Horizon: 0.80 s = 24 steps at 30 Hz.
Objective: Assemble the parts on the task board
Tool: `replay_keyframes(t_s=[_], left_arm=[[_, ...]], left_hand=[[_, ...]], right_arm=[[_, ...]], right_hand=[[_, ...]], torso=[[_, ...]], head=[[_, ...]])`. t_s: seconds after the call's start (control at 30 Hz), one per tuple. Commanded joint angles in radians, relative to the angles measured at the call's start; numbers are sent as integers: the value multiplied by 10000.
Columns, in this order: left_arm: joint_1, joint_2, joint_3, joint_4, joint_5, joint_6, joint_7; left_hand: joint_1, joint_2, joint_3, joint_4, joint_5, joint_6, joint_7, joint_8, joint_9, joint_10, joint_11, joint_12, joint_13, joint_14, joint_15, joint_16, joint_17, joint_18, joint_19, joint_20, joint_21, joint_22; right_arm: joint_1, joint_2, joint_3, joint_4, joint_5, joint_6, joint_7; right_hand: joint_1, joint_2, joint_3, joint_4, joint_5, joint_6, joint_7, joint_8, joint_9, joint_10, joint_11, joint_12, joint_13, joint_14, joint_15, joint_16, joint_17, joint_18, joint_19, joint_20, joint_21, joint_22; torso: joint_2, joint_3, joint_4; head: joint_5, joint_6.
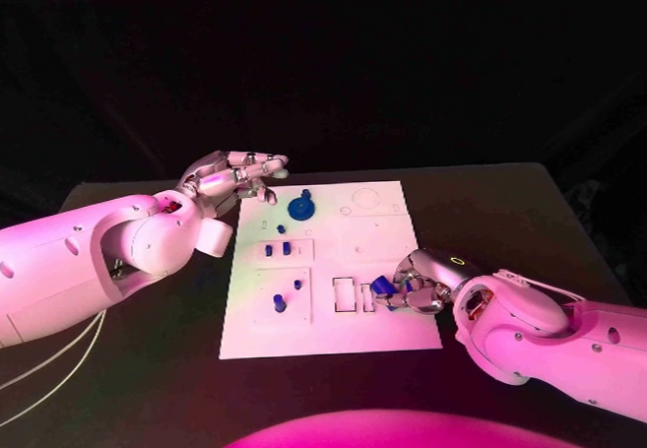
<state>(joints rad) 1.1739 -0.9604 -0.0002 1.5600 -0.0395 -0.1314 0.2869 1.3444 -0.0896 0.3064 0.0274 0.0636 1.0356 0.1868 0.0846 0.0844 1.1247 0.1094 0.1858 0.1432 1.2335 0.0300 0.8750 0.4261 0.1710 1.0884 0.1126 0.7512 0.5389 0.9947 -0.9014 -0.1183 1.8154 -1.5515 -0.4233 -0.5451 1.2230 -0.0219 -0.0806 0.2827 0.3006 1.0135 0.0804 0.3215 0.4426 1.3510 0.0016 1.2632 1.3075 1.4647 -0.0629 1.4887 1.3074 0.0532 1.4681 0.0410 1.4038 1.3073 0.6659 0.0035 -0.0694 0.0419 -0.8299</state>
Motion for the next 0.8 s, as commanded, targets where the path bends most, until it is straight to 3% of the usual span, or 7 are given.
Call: replay_keyframes(t_s=[0.03,0.17,0.4,0.5,0.8], left_arm=[[4,2,2,31,-20,186,85],[3,11,2,28,-20,183,85],[2,34,2,9,-20,173,63],[2,41,2,12,-20,179,62],[2,41,2,12,-20,186,75]], left_hand=[[-88,28,-68,2,-18,-66,-25,51,-9,-57,7,41,12,-75,-7,-23,-17,127,-12,60,-41,-13],[-86,44,-67,4,-17,-68,-27,53,-8,-61,6,47,13,-76,-8,-22,-17,128,-10,61,-45,-16],[-62,88,-62,1,-13,-71,-32,64,-6,-74,0,64,19,-77,-11,-18,-18,131,-2,60,-56,-25],[-59,96,-61,1,-12,-71,-33,65,-6,-75,-1,67,20,-78,-12,-17,-18,131,-1,60,-58,-27],[-59,96,-61,1,-12,-71,-33,65,-6,-75,-1,67,20,-78,-12,-17,-18,131,-1,60,-58,-27]], right_arm=[[-73,-84,-52,85,157,-546,-121],[-53,-270,-21,331,340,-993,-3],[170,-422,37,875,776,-1564,125],[220,-323,45,945,1042,-1449,228],[236,302,44,606,1722,-614,364]], right_hand=[[205,196,-34,-76,226,91,-78,123,105,105,-29,87,92,857,-70,55,1649,-131,516,-58,64,1216],[508,330,26,-189,656,139,-149,230,197,239,-95,219,221,866,-123,95,1697,-147,539,-102,133,1285],[486,444,-7,-104,754,134,-157,277,249,267,-107,220,240,874,-138,128,1738,-153,547,-124,158,1313],[476,461,-13,-87,766,130,-157,281,255,267,-108,215,239,877,-139,137,1749,-156,550,-126,168,1323],[356,488,-112,22,838,91,-145,299,291,266,-99,191,238,876,-134,140,1752,-157,550,-129,170,1332]], torso=[[-6,0,-16],[-13,-5,3],[-11,0,-10],[5,-6,7],[1,-7,8]], head=[[-14,5],[-41,13],[-34,36],[-60,57],[34,54]])
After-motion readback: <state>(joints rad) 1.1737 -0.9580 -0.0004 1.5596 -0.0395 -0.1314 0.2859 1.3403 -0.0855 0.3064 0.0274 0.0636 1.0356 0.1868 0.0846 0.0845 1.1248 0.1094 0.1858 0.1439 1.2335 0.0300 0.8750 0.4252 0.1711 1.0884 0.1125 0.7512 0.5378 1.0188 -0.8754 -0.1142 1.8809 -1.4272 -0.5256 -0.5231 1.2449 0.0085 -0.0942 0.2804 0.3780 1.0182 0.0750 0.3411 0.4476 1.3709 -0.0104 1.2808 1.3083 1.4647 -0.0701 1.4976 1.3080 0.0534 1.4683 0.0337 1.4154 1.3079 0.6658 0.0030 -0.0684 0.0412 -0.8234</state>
